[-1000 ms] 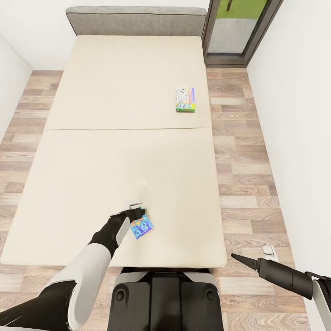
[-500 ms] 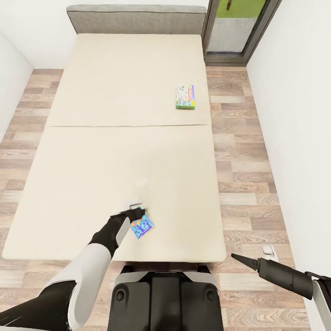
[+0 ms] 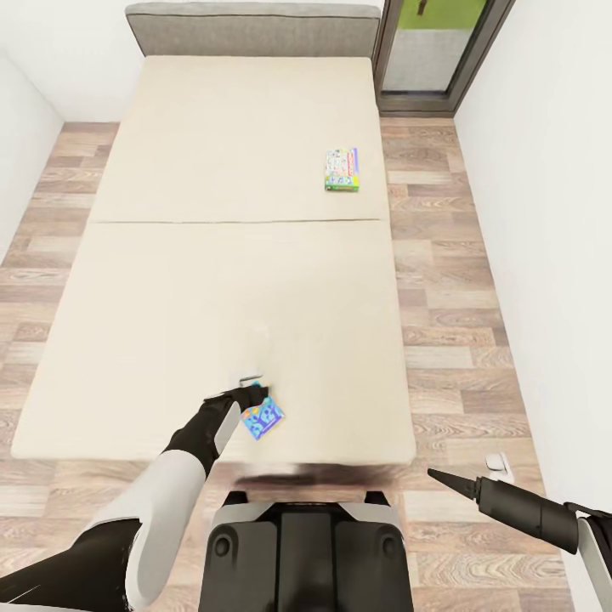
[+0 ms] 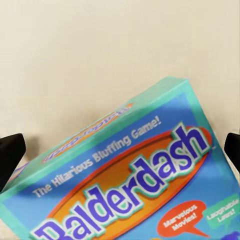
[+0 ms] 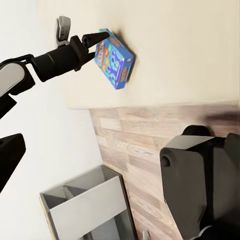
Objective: Put all the toys in the child's room - the three board games (two on the bed and one on the table), the two jigsaw puzzles on the table, and the tennis ball on the table - inside the toy box on the table in the child's room.
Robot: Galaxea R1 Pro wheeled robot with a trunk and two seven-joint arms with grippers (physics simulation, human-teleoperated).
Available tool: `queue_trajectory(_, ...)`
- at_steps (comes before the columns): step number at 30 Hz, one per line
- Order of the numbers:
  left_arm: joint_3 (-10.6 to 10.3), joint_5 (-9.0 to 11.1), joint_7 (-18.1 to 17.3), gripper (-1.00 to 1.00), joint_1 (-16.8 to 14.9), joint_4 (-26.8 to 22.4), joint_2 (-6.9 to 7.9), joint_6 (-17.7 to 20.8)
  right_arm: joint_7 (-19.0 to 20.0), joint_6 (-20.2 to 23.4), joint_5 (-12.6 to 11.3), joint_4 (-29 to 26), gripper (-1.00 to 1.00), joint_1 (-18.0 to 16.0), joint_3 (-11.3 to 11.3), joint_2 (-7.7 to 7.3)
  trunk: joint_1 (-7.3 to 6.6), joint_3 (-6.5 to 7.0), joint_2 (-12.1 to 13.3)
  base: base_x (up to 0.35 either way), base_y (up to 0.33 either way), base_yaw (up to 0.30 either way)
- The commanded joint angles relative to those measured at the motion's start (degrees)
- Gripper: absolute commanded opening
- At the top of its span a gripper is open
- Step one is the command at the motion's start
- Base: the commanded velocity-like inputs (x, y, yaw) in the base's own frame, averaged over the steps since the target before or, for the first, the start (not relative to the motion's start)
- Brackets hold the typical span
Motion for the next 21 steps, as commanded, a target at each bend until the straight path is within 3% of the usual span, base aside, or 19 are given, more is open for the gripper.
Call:
queue_trajectory(1,0.3,0.0,0.1,1.0,0.0,-0.1,-0.06,0.3,0.1,0.3,-0.2,0.0,1.0,0.0,0.0,-0.01,0.02,-0.06,-0.1,-0.174,0.0,0.0)
queue_trajectory(21,0.2,0.0,0.1,1.0,0.0,-0.2,-0.06,0.4,0.1,0.3,-0.2,0.0,1.0,0.0,-0.1,-0.01,0.02,-0.06,-0.1,-0.18,0.0,0.0)
